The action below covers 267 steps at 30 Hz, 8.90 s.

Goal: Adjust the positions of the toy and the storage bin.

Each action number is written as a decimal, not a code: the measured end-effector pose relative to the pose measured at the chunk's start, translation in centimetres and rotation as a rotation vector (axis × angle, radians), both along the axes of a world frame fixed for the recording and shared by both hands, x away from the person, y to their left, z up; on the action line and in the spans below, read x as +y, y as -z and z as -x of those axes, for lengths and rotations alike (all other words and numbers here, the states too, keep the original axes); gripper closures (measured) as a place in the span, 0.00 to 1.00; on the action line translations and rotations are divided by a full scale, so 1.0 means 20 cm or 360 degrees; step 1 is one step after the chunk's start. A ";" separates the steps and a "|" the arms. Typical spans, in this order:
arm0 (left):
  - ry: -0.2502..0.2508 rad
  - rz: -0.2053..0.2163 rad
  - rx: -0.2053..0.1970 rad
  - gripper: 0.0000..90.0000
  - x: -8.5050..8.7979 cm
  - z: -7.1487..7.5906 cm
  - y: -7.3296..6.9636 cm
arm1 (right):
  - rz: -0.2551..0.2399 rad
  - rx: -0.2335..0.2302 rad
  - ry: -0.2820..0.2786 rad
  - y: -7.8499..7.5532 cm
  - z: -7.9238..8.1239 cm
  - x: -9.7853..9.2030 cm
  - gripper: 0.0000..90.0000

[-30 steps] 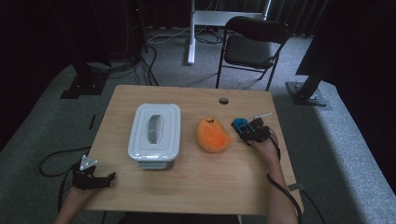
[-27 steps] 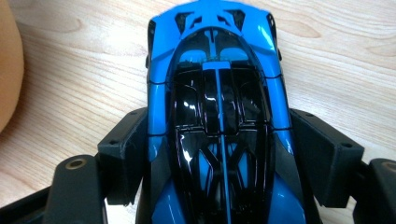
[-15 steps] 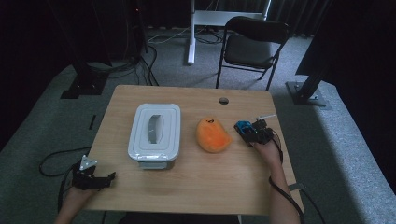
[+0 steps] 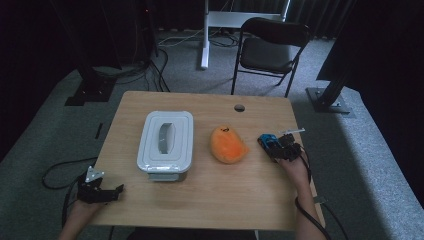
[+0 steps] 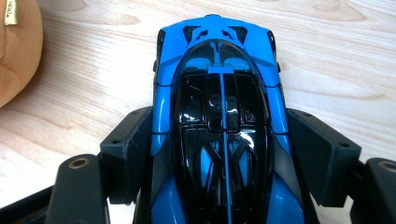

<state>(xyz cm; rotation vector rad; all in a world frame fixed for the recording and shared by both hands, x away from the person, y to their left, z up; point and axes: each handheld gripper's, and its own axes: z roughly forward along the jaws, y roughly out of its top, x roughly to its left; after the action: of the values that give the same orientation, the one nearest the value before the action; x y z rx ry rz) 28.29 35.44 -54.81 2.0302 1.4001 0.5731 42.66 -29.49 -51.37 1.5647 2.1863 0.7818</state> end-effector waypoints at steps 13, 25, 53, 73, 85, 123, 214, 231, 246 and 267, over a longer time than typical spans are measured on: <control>-0.0002 0.0000 0.0000 0.00 0.00 0.00 0.00 | -0.0004 -0.0035 0.0052 -0.04 0.16 -0.06 0.30; -0.0001 0.0000 0.0000 0.00 0.00 0.00 0.00 | 0.0011 -0.0057 0.0104 -0.03 0.37 -0.10 0.30; -0.0003 -0.0002 0.0000 0.00 0.00 0.00 0.00 | 0.0079 -0.0063 0.0131 0.01 0.76 -0.05 0.30; -0.0004 -0.0002 -0.0001 0.00 0.00 0.00 0.00 | 0.0038 -0.0073 0.0206 0.11 0.89 -0.04 0.29; -0.0004 -0.0002 -0.0001 0.00 0.00 0.00 0.00 | 0.0011 -0.0069 0.0197 0.11 0.92 -0.06 0.28; -0.0004 -0.0003 0.0000 0.00 0.00 0.00 0.00 | -0.0136 -0.0228 0.0024 -0.17 0.71 0.04 0.14; -0.0004 0.0000 -0.0001 0.00 0.00 0.00 0.00 | -0.0135 -0.0118 -0.0555 -0.14 0.06 0.71 0.41; -0.0004 0.0001 -0.0001 0.00 0.00 0.00 0.00 | -0.0175 -0.0151 -0.0477 -0.22 0.07 0.67 0.64; -0.0007 0.0001 -0.0001 0.00 0.00 0.00 0.00 | -0.0175 -0.0206 -0.0309 -0.32 0.07 0.46 0.64; -0.0009 0.0001 -0.0001 0.00 0.00 0.00 0.00 | -0.0166 -0.0207 -0.0038 -0.37 -0.01 0.12 0.64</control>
<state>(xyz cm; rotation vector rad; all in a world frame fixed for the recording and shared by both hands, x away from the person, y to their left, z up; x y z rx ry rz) 28.22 35.40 -54.81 2.0263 1.4058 0.5752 42.81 -27.04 -44.00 1.4932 2.1047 0.9909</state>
